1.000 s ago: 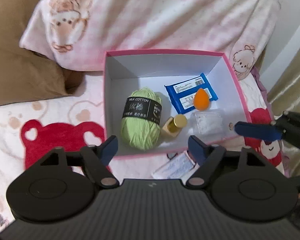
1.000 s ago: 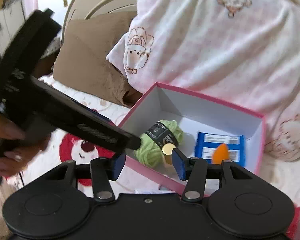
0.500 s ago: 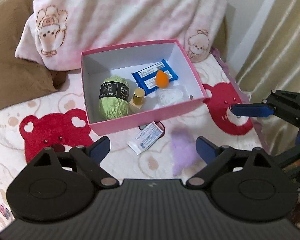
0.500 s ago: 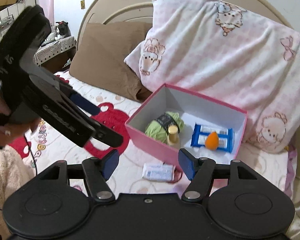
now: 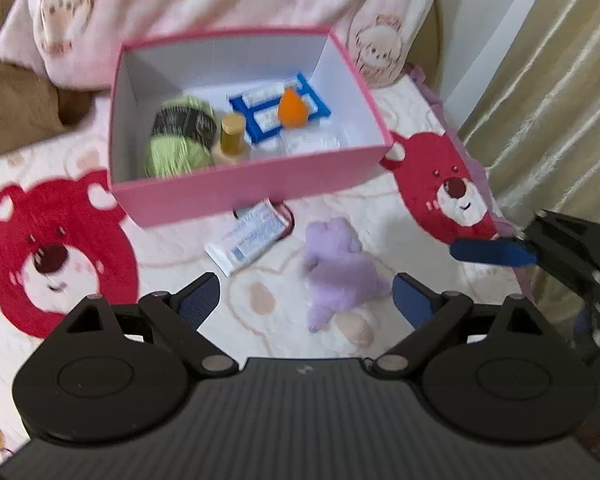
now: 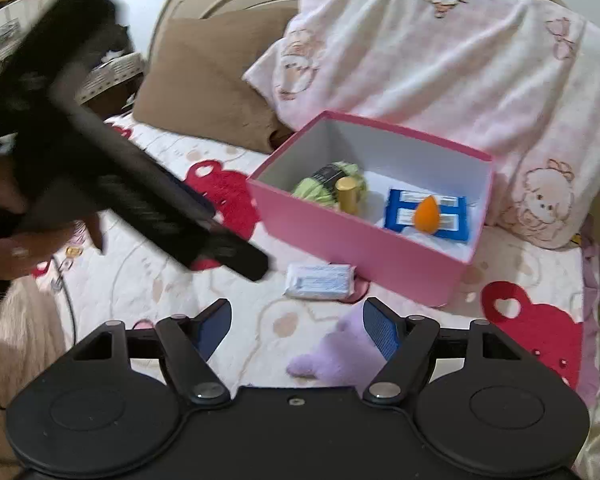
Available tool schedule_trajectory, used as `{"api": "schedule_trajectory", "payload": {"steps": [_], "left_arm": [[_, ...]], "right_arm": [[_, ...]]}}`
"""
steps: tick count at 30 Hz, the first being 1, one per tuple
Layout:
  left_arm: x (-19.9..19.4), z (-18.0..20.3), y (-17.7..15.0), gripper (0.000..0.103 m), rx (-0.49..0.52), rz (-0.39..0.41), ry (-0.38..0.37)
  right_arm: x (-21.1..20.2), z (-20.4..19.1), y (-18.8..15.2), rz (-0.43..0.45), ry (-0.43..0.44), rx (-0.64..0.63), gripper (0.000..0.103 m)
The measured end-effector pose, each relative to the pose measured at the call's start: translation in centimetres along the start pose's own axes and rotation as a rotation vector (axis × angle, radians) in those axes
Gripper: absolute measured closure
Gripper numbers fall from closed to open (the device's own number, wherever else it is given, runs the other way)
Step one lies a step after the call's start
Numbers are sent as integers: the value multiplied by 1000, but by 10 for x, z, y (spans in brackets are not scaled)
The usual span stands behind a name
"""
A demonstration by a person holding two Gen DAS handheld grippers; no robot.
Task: Organize objects
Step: 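Move the open left gripper toward the purple plush toy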
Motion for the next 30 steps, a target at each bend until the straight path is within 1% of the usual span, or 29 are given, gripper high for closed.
{"api": "schedule_trajectory", "payload": {"steps": [2,5,9,11,14,17,18,21,24,25,27,29,30], "left_arm": [[13,2,-7,12,-31,-16,-17],[32,2,-18,12,-85,-11,-46],[53,4,-27,12,-70,21,-27],[62,-1,-31,12,-81,36,-25],[73,-10,-35,12,-117,71,-30],[85,-12,-41,12,-112,86,-19],[90,-13,-43,13,-120,88,-30],[102,-13,-52,13,-150,114,-75],[108,-12,-56,19,-146,132,-88],[110,-13,-56,24,-148,136,-93],[111,-14,-57,29,-157,136,-121],[110,-14,-58,38,-163,140,-138],[110,-14,-58,39,-163,142,-145]], "right_arm": [[5,1,-8,-2,-17,-27,24],[23,10,-22,-37,-43,-28,23],[59,25,-42,-70,-93,-66,23],[75,31,-49,-79,-122,-96,23],[93,39,-53,-87,-136,-115,24],[101,47,-50,-74,-153,-117,25],[103,49,-50,-75,-149,-120,25],[114,51,-56,-119,-145,-144,25],[125,59,-65,-144,-183,-127,25],[128,62,-68,-148,-195,-96,25],[132,66,-71,-161,-192,-20,28],[133,67,-75,-177,-180,64,47],[132,65,-76,-186,-168,99,50]]}}
Point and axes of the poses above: each gripper's, at about its wrist camera, not at the fingertips, and x roughly the way its jaws point, z to its right, y to its top, the point moved 7 cm from there along x, roughly the way its jaws point, and after that the axes turned 15 degrees about x, right-handed, at the moved point
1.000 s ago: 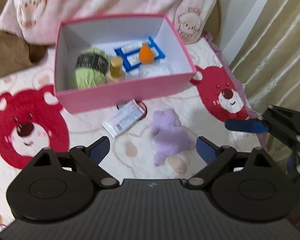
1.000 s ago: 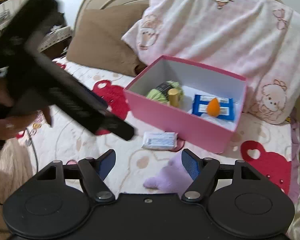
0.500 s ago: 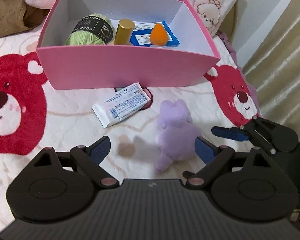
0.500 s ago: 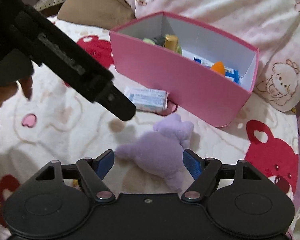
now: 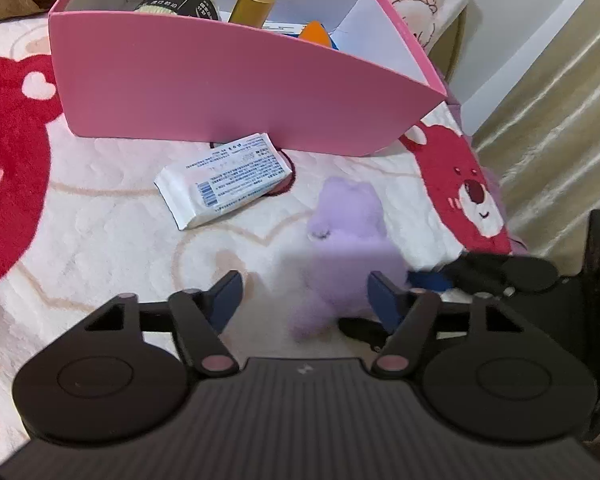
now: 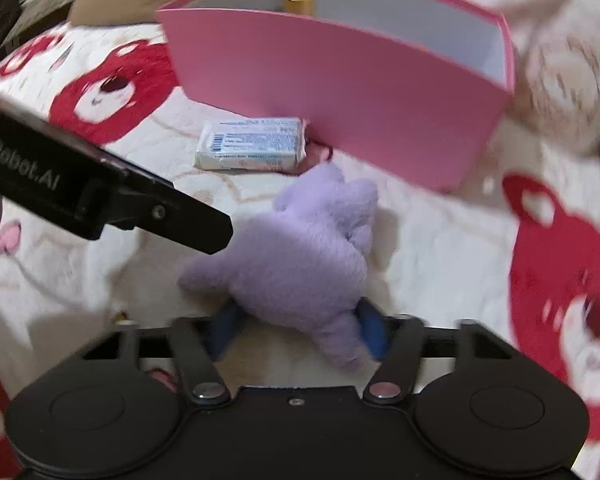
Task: Organize objects
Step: 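Close the left gripper on the purple plush toy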
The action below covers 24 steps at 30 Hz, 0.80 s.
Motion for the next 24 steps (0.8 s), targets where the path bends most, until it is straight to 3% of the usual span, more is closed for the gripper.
{"api": "schedule_trajectory", "payload": {"steps": [4,7,13,16,18,20,24], "left_arm": [[-4,-2,0,43,-65,3,-53],[-6,-4,-4,43,-156,-11,-106],[-15,-9,-5,49,-142,0,-36],[-8,-14,-12,62,-155,-55,-17],[-4,-19,-18,65,-189,-70,-27],[-1,-20,-22,65,-196,-67,-24],[-1,-20,-21,65,-201,-58,-28]], "right_arm": [[-9,-10,-3,-32,88,139,75],[-13,-22,-4,-35,141,205,81],[-16,-53,-6,-42,178,196,83],[-21,-59,-12,-29,129,76,77],[-31,-57,-14,-2,104,31,66],[-39,-55,-13,33,66,-22,43],[-41,-46,-6,77,45,-86,18]]}}
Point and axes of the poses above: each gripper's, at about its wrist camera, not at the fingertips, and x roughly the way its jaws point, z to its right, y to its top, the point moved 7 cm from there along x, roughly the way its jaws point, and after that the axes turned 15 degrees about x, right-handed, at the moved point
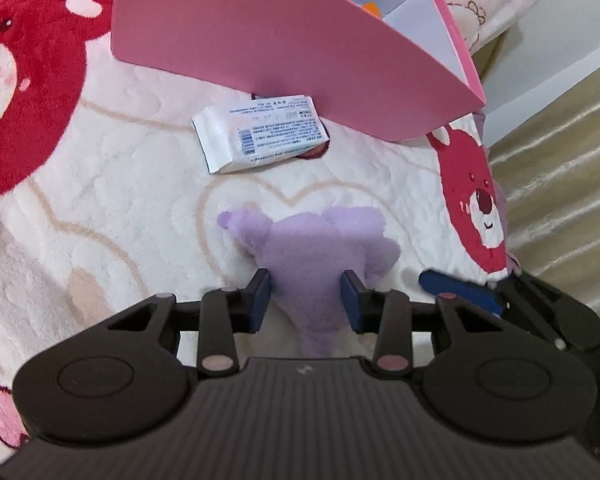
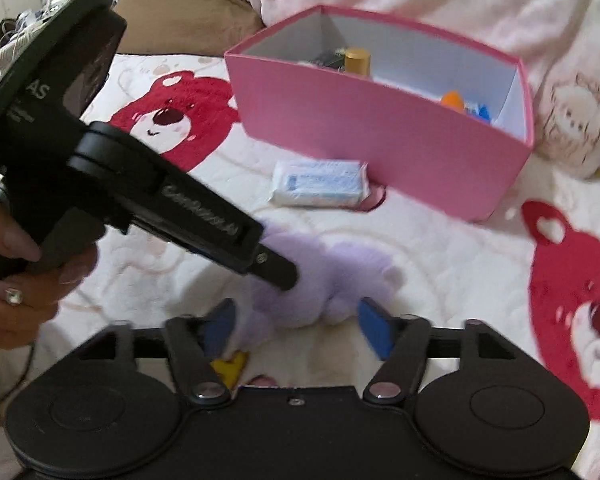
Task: Organize objects
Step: 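Close the left gripper on the purple plush toy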
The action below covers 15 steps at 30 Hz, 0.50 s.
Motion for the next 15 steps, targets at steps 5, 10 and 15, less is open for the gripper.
{"api": "schedule_trajectory", "payload": {"steps": [5,10,15], "left_arm": [[0,-1,-1,65,-3,4,-5],[2,-4,-1,66,-12,19,-33],[5,-6,-2,63,-16,25,-35]], "right_arm": [[26,5,1,-50,-19,-65,15],[43,9,1,-75,-13,-116,3],[56,13,2,-109,12,-62,2]]}}
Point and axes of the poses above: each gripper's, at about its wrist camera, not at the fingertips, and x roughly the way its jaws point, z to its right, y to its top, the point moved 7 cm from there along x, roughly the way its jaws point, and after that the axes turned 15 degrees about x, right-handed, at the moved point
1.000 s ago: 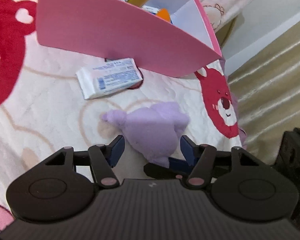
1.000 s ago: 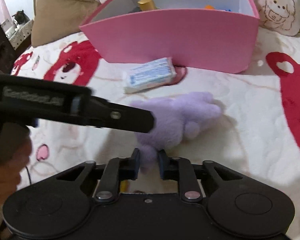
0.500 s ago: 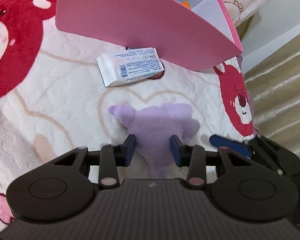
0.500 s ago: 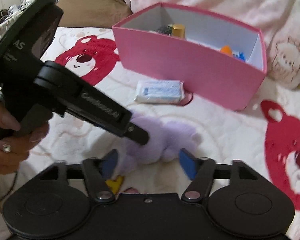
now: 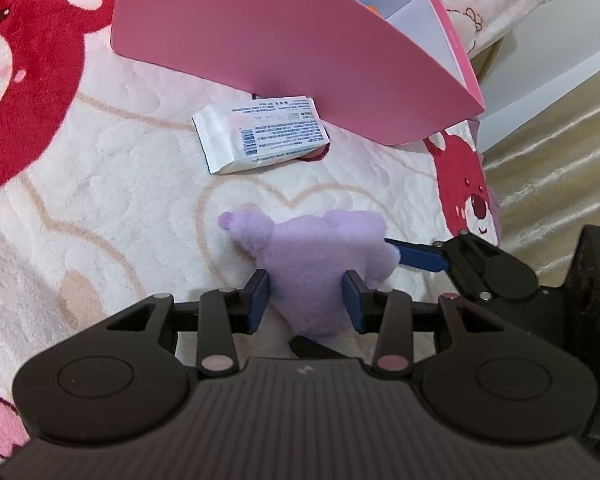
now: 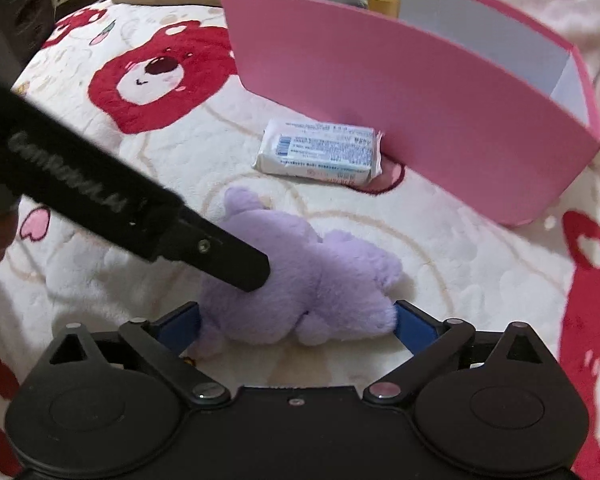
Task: Organize objects
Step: 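Close the left gripper on the purple plush toy, then lift the plush toy with the left gripper and carry it over the pink box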
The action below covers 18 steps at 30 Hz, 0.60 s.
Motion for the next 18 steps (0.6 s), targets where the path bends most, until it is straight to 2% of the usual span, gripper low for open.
{"api": "schedule_trajectory", "payload": {"steps": [2,5,9,18], "left_arm": [[-2,2,1,65,12,16,-10],[-9,10,4,62,37,69,-70],[-15,21,7,62,68,64,-72],[-38,39,14,62,97,66,-98]], "right_arm": [[-1,-2,0,6,-2,13,3],[-6,0,1,30,-28,67,3],[-16,4,2,51,-27,130,3],[-57,-2,8,129,-70,159,10]]}}
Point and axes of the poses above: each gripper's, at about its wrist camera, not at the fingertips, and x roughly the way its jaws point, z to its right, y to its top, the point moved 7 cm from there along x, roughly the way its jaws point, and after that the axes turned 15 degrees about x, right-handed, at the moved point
